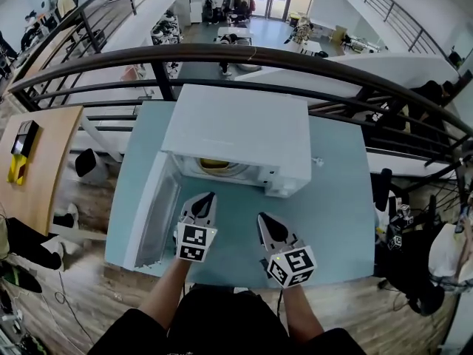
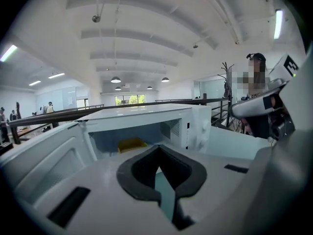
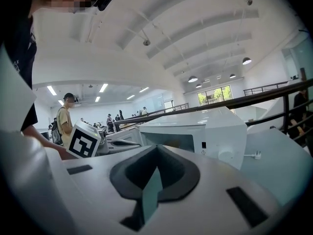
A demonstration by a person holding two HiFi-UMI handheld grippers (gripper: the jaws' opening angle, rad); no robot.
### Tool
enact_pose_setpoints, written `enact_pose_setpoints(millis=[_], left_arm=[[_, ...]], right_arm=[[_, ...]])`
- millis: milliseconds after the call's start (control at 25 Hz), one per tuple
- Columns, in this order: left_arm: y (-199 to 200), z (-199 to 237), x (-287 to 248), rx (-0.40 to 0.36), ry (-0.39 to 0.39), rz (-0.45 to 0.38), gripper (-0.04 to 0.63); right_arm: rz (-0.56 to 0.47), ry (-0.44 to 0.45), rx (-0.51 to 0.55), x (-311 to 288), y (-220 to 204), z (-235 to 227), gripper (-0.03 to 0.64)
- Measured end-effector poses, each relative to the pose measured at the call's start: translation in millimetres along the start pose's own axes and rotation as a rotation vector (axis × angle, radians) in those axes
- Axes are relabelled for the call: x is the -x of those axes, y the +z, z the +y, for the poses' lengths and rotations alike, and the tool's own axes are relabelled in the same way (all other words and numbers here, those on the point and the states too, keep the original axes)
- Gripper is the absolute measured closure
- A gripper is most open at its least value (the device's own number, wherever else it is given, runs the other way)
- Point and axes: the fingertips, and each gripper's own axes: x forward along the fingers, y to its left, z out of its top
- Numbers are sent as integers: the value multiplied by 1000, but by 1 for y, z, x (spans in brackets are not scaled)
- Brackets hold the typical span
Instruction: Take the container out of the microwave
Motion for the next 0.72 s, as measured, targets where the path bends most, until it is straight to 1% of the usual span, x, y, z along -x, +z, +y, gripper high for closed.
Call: enact_pose_setpoints(millis=[80,120,240,320,480,560,720], left_arm=[[-7,7,-11,44,-9,12,588],[-11,10,-17,83,-16,17,588],[-22,20,-30,250,-36,19,588],[-29,26,-38,339,-42,20,588],[-41,30,-55,446,-56,29,588],[-46,35,-64,540,-66,23,588],[-56,45,-80,758,-88,-9,588]], right_arm=[[11,-7,-3,-11,-3,-4,611],[16,-10,-5,-16,-4,-5,611],[30,-17,-14,-27,-9,-7,611],[39,-21,-21,-33,-13,-8,611],[53,-27,-33,-44,-19,-13,611],[59,-31,-41,-49,-21,-15,611],[70,-34,-53,-60,-26,-17,611]])
